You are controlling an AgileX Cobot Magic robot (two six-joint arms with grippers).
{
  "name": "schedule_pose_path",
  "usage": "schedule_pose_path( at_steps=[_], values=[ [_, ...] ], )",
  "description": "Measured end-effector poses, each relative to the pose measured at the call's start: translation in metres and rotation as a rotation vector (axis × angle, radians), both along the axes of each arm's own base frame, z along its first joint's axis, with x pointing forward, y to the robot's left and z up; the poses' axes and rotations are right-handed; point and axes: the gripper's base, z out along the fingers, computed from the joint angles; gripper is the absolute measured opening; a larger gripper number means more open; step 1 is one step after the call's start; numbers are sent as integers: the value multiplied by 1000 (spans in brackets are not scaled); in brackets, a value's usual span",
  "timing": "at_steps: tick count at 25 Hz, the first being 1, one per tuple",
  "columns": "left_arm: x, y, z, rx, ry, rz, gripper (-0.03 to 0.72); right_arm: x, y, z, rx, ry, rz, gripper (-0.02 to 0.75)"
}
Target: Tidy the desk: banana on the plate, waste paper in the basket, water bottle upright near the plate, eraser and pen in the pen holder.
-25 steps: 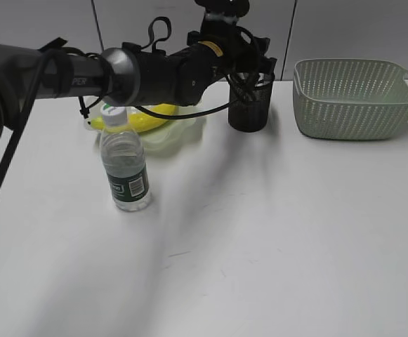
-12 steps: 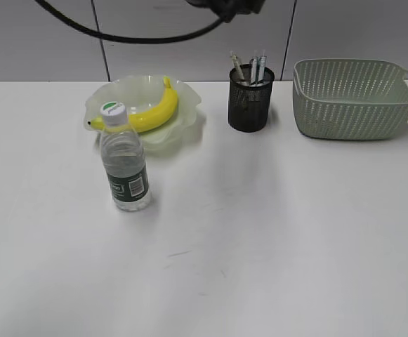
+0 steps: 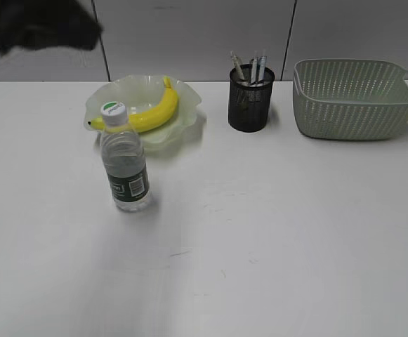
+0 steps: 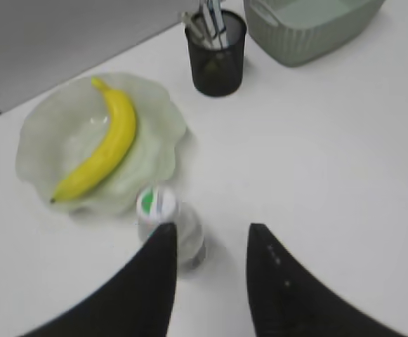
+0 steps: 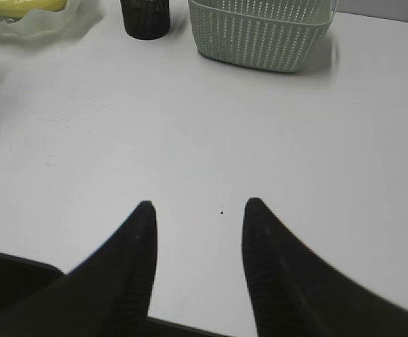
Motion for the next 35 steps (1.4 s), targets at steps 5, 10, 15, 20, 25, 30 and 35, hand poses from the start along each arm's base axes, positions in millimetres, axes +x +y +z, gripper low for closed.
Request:
schedule_pose_path(
  at_steps=[5,10,15,20,25,30,35],
  values=[
    [-94,74,-3,-20,-15,15,374,0,0,0,1,0,0,330],
    [-167,132,-22,-101,-105,26,485,0,0,0,1,0,0,330],
    [-200,158,-61,-170,-135,52,530,0,0,0,1,0,0,330],
    [-204,164,-80,-174,-85,113,499,0,0,0,1,0,0,330],
    [-203,164,-81,-177,-79,129,445,0,0,0,1,0,0,330],
    [-204,164,-81,-177,-78,129,425,0,0,0,1,0,0,330],
    [-204,165,-81,-179,-88,195,423,0,0,0,1,0,-18,330]
  ],
)
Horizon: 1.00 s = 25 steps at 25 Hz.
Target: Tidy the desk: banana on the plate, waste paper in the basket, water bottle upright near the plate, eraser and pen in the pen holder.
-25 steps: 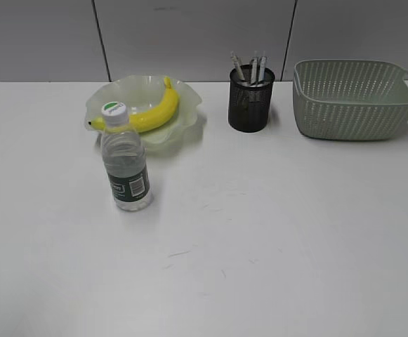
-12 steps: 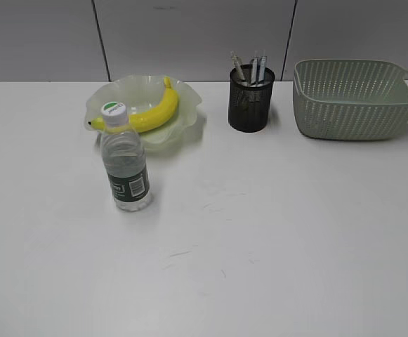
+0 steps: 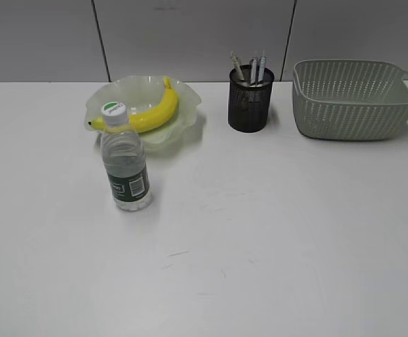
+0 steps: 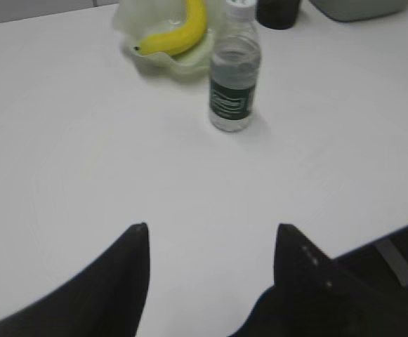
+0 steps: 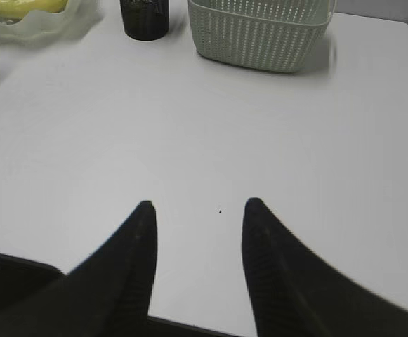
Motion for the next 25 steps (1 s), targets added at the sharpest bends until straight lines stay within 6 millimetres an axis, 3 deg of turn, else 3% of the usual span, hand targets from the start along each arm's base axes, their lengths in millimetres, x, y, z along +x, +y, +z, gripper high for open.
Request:
schedule_pose_path(
  at_steps=[10,25],
  values=[
    [-19,6,0,-34,-94,486,404,-1,1,0,0,-3,-205,330],
    [-20,6,0,-6,-104,482,374,-1,1,0,1,-2,-210,330]
  ],
)
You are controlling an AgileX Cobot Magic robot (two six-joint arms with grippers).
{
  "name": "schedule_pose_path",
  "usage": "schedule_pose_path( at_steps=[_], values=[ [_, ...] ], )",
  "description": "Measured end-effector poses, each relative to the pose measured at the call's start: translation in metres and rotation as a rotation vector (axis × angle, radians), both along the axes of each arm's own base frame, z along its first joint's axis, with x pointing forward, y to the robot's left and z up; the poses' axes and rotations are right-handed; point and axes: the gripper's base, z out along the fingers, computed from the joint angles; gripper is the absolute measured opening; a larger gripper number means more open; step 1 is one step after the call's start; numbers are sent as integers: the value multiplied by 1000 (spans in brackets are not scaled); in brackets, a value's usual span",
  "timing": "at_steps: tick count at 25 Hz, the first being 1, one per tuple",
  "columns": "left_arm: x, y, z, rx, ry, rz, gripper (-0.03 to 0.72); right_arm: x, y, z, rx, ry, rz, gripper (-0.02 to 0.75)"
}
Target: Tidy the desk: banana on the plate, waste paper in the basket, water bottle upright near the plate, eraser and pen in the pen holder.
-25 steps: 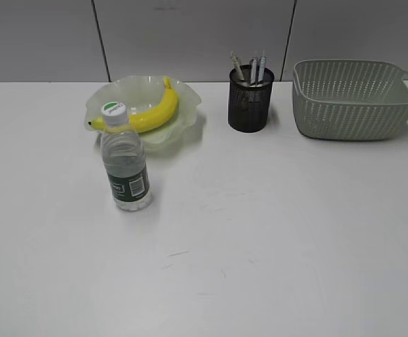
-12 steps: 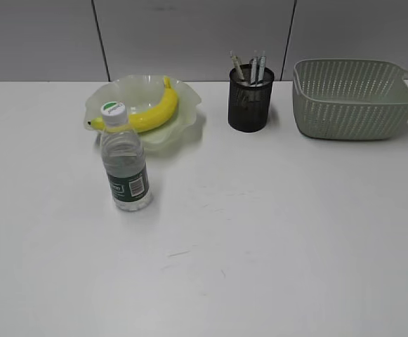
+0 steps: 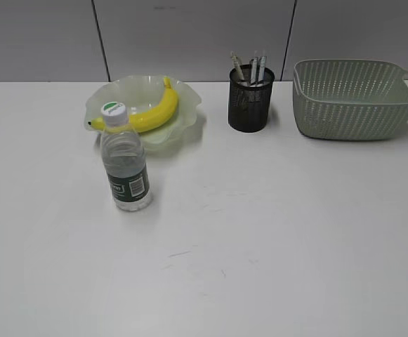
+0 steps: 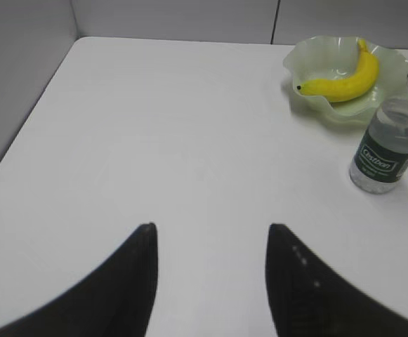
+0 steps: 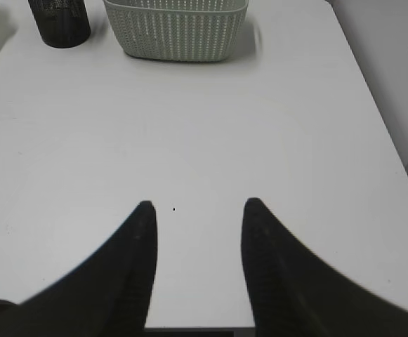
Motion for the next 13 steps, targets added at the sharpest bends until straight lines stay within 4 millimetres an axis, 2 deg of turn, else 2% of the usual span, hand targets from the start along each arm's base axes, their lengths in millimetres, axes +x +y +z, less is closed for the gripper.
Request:
schedule_pose_path(
  at_steps=[13],
  values=[
    [0,0,0,0,-1,-4,310,0,0,0,0,0,0,330]
  ],
)
